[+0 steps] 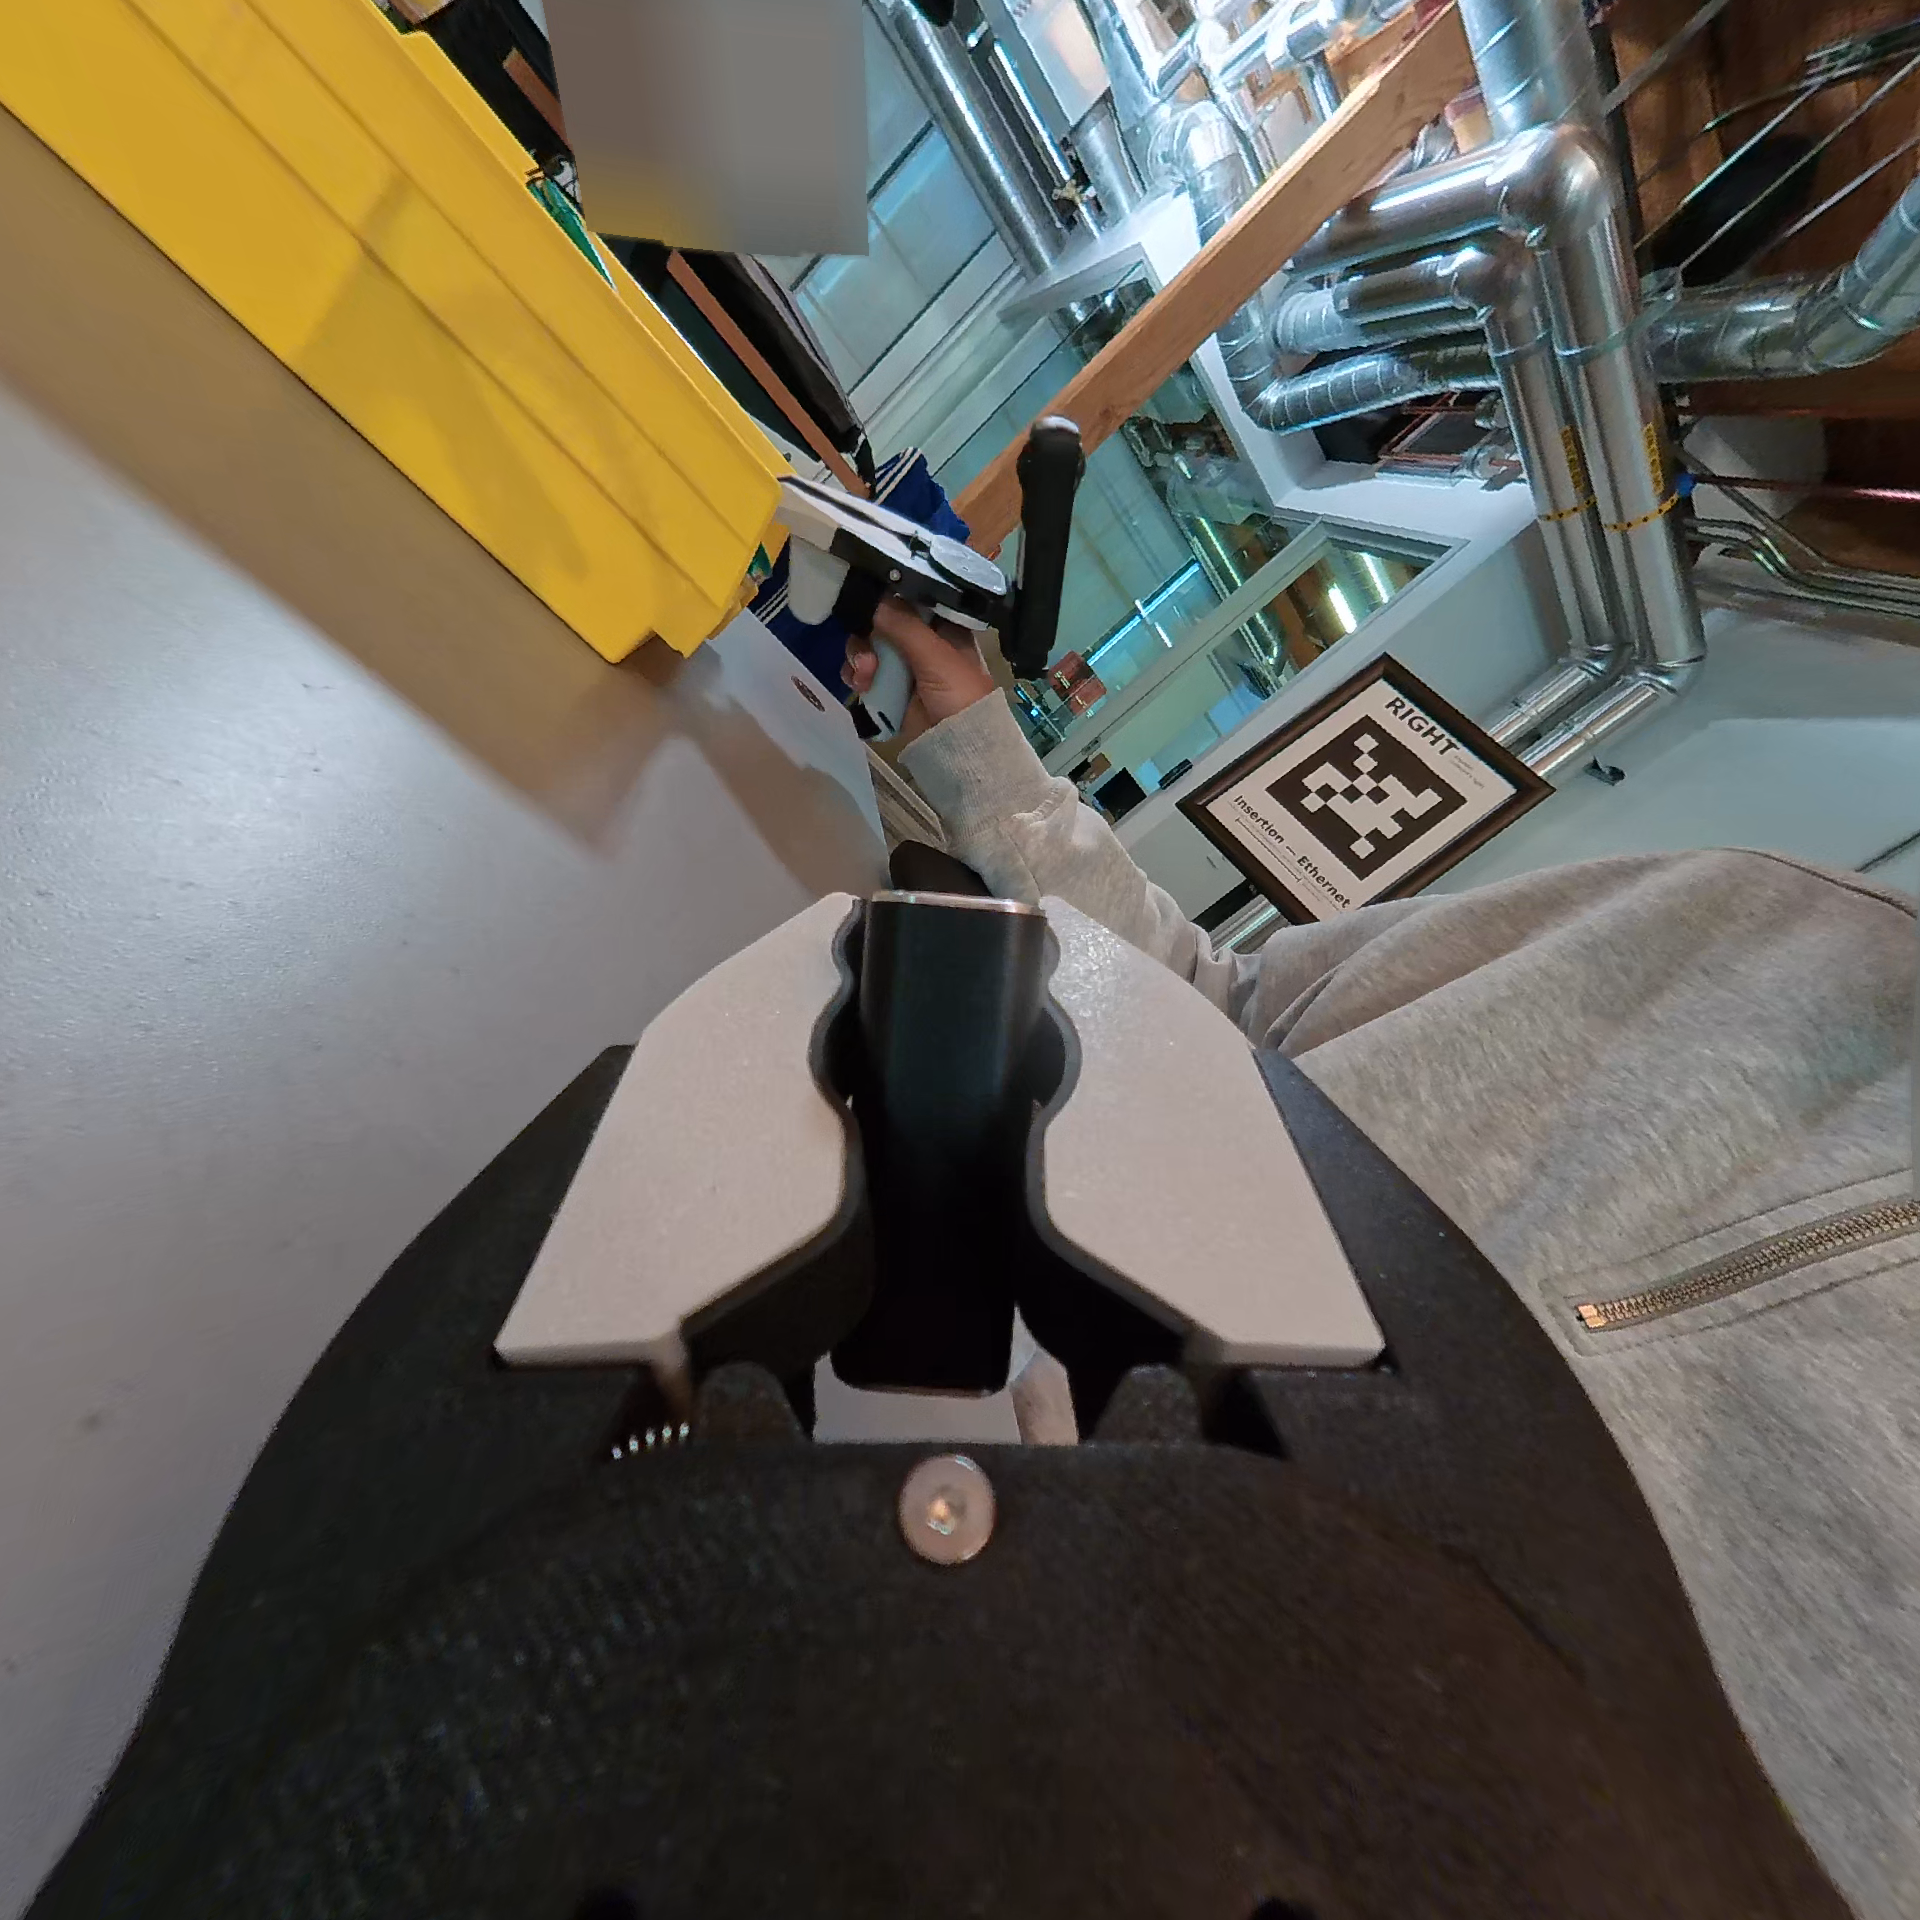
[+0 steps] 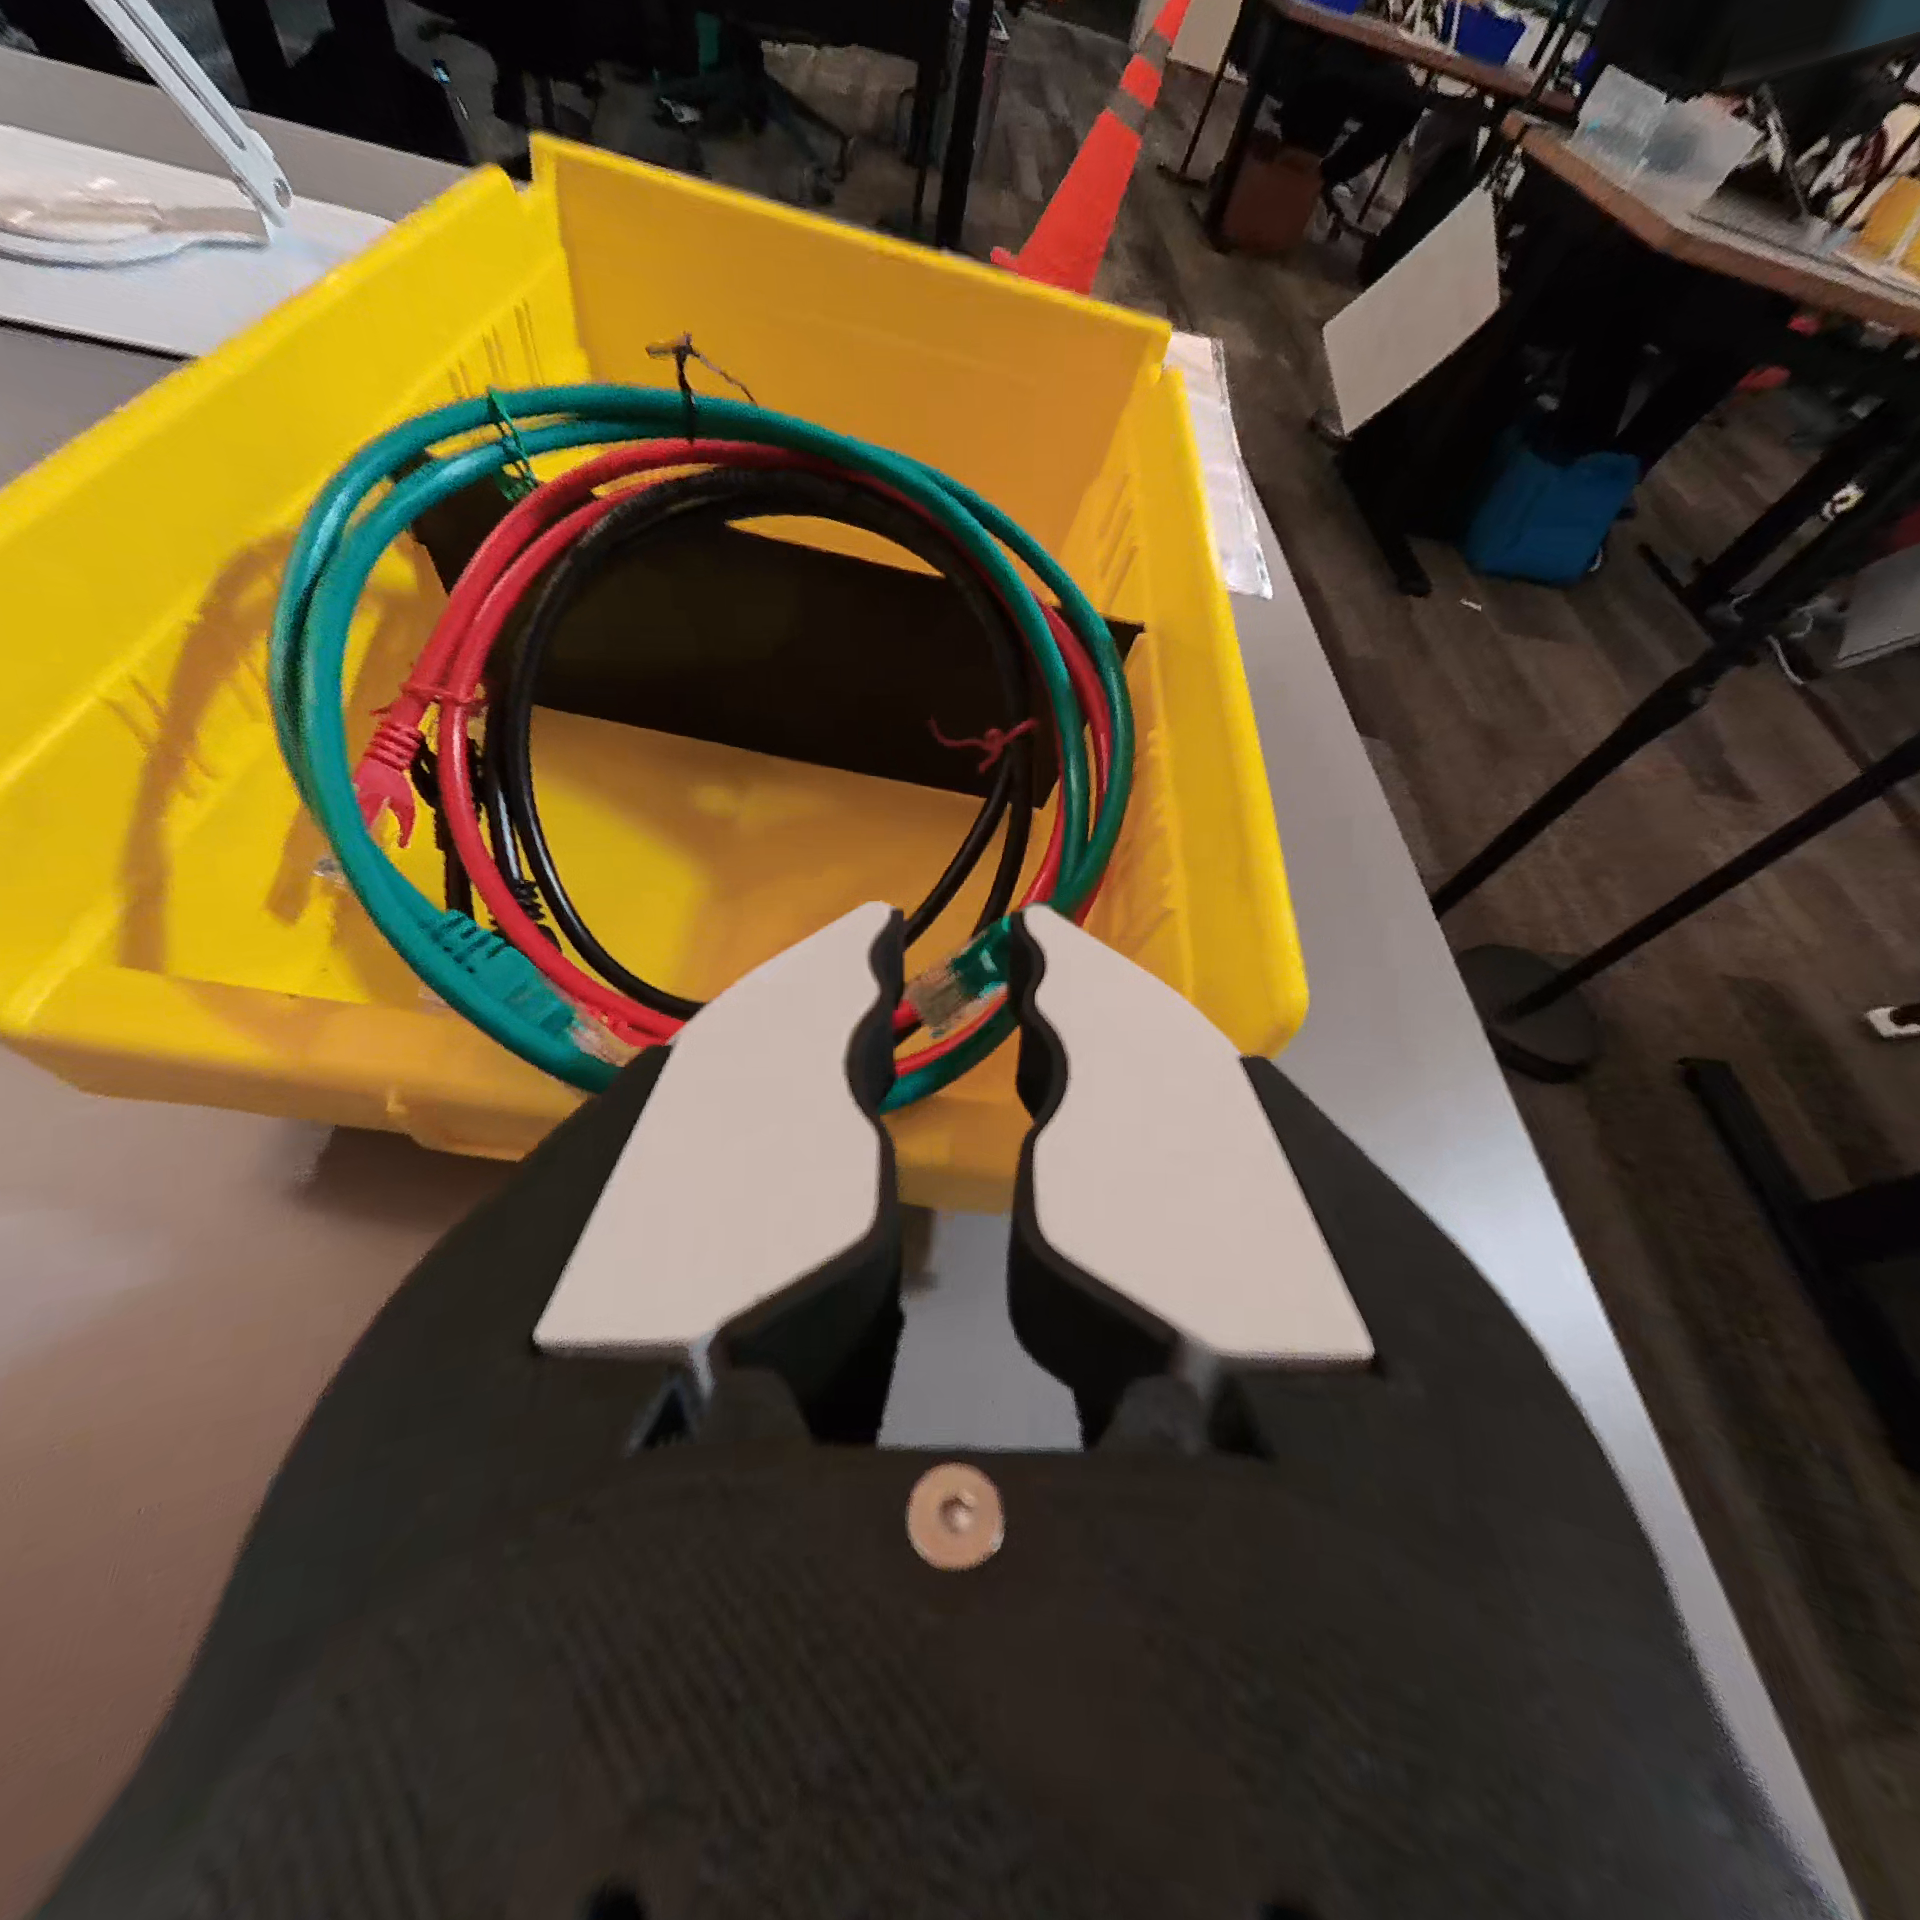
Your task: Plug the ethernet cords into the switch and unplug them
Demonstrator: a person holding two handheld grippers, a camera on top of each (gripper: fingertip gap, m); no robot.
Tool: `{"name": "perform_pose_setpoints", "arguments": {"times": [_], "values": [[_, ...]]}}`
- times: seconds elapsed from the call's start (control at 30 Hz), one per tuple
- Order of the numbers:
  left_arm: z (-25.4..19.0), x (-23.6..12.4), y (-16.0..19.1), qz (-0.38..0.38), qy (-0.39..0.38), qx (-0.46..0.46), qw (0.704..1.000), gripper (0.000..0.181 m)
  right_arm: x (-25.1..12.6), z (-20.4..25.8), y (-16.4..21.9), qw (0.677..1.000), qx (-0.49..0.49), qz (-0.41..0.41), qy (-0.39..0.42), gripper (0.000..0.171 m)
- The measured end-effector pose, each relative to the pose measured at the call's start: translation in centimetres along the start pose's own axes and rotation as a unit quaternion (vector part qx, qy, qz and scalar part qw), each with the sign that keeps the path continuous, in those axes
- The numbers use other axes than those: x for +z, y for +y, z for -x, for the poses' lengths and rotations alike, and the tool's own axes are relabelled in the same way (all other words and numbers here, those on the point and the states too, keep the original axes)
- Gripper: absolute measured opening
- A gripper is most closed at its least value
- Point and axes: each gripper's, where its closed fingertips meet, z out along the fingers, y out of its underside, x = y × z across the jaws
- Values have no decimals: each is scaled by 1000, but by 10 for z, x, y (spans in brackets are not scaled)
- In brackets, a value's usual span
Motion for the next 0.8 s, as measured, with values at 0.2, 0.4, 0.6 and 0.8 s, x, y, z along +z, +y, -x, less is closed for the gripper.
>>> {"name": "perform_pose_setpoints", "arguments": {"times": [0.2, 0.4, 0.6, 0.8], "values": [[0, 0, 0, 1, 2, -2, 1000, 26, -18, 52, -5, 983, -46, -20, -177, 13], [0, 0, 0, 1, 2, -3, 1000, 26, -14, 70, 8, 975, -73, 14, -209, 14], [0, 0, 0, 1, 3, -4, 1000, 26, -25, 93, 8, 958, -90, 5, -273, 13], [0, 0, 0, 1, 3, -5, 1000, 26, -18, 95, 12, 960, -132, 22, -245, 7]]}}
